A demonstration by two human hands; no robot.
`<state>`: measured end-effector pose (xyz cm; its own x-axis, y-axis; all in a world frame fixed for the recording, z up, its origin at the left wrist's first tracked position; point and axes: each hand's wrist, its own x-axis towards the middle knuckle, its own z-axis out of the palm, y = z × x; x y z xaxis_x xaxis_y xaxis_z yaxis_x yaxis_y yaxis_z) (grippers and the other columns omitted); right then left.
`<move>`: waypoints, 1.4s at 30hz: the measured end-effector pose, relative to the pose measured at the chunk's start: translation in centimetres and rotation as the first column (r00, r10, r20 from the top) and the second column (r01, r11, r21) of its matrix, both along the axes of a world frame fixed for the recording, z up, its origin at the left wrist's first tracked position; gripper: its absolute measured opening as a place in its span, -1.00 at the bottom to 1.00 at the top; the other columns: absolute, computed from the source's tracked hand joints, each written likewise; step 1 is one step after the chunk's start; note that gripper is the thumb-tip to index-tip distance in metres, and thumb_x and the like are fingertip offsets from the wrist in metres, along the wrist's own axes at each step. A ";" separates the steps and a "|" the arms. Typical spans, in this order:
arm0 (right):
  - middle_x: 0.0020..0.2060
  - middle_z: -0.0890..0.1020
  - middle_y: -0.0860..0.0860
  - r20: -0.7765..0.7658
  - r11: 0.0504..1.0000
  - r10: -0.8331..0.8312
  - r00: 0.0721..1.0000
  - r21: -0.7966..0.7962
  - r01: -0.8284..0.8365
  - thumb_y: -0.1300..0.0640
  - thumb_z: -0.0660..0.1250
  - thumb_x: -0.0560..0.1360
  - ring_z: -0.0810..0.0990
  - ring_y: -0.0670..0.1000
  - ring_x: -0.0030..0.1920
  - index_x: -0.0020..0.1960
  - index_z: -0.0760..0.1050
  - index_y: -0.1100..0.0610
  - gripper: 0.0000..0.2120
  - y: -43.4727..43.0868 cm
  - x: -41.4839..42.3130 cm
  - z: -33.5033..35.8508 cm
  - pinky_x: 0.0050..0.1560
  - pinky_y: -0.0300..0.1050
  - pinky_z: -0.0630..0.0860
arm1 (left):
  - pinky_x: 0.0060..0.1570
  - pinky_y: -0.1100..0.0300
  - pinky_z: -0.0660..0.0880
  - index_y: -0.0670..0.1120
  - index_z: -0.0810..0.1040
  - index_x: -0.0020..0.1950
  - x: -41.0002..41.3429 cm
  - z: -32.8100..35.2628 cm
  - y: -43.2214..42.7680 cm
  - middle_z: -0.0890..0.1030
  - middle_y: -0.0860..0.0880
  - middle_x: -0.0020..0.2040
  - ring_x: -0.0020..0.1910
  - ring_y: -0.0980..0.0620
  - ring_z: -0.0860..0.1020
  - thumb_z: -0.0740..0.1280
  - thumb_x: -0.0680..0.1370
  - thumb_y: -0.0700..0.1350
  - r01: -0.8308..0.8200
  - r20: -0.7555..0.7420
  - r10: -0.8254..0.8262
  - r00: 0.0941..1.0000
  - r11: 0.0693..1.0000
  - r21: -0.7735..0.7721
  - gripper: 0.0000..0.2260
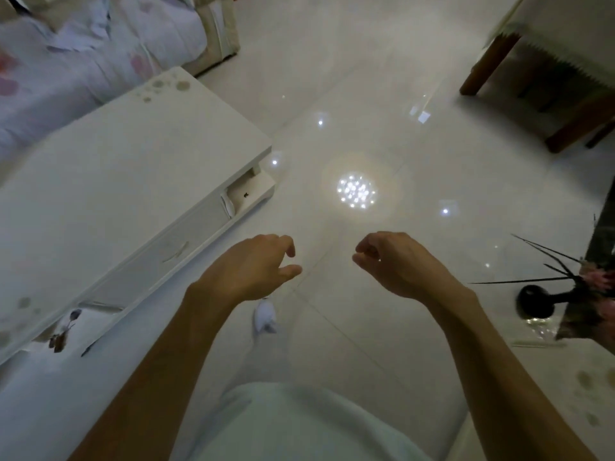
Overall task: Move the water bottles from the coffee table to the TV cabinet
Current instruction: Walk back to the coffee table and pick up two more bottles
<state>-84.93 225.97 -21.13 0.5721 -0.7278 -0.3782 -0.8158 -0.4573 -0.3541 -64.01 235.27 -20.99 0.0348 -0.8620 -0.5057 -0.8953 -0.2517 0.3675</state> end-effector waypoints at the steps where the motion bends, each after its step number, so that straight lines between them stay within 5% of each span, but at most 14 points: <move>1: 0.07 0.63 0.05 -0.003 1.000 -0.007 1.000 -0.004 0.007 -0.02 0.23 0.60 0.55 -0.02 -0.06 0.18 0.56 0.15 -0.69 -1.3 1.2 0.2 -0.05 -0.15 0.47 | 0.08 0.20 0.42 -0.01 0.42 0.34 1.2 0.0 -1.6 0.54 -0.02 0.27 0.13 0.02 0.55 0.25 0.58 0.13 0.007 -0.008 -0.007 1.000 1.000 0.000 -0.61; 13: 0.10 0.62 0.04 -0.032 1.000 -0.030 0.999 -0.007 0.030 -0.05 0.21 0.59 0.58 0.04 0.06 0.21 0.55 0.13 -0.66 -15.9 13.4 2.2 0.04 -0.08 0.51 | 0.16 0.12 0.46 -0.03 0.42 0.35 14.0 2.7 -17.5 0.53 -0.03 0.29 0.16 -0.01 0.54 0.24 0.58 0.12 0.042 0.023 -0.041 0.999 0.998 -0.043 -0.61; 20: 0.11 0.63 0.06 -0.024 0.997 -0.060 0.998 0.050 0.061 -0.04 0.22 0.60 0.57 0.00 -0.02 0.22 0.54 0.15 -0.66 -24.6 14.8 0.8 -0.01 -0.18 0.46 | 0.22 0.07 0.46 0.00 0.40 0.37 14.6 1.5 -24.9 0.51 -0.02 0.31 0.19 0.00 0.52 0.24 0.58 0.14 0.079 -0.008 -0.078 0.997 0.993 0.089 -0.59; 28: 0.13 0.62 0.02 0.039 1.000 0.030 0.999 0.009 -0.030 -0.06 0.21 0.59 0.57 0.02 0.07 0.22 0.55 0.11 -0.66 -40.4 16.1 0.3 -0.03 -0.15 0.42 | 0.11 0.13 0.44 0.02 0.41 0.34 14.8 2.1 -39.0 0.52 0.00 0.29 0.14 0.00 0.51 0.23 0.58 0.14 -0.049 0.088 0.046 0.995 0.998 0.035 -0.63; 42: 0.12 0.63 0.03 0.021 0.966 0.257 0.966 -0.043 -0.256 -0.06 0.21 0.58 0.58 0.06 0.09 0.18 0.56 0.09 -0.69 -60.8 19.6 1.7 -0.03 -0.13 0.44 | 0.12 0.16 0.44 0.03 0.41 0.34 15.2 4.6 -56.2 0.52 0.02 0.27 0.16 0.03 0.51 0.24 0.58 0.14 -0.222 0.049 0.221 0.974 0.975 0.018 -0.63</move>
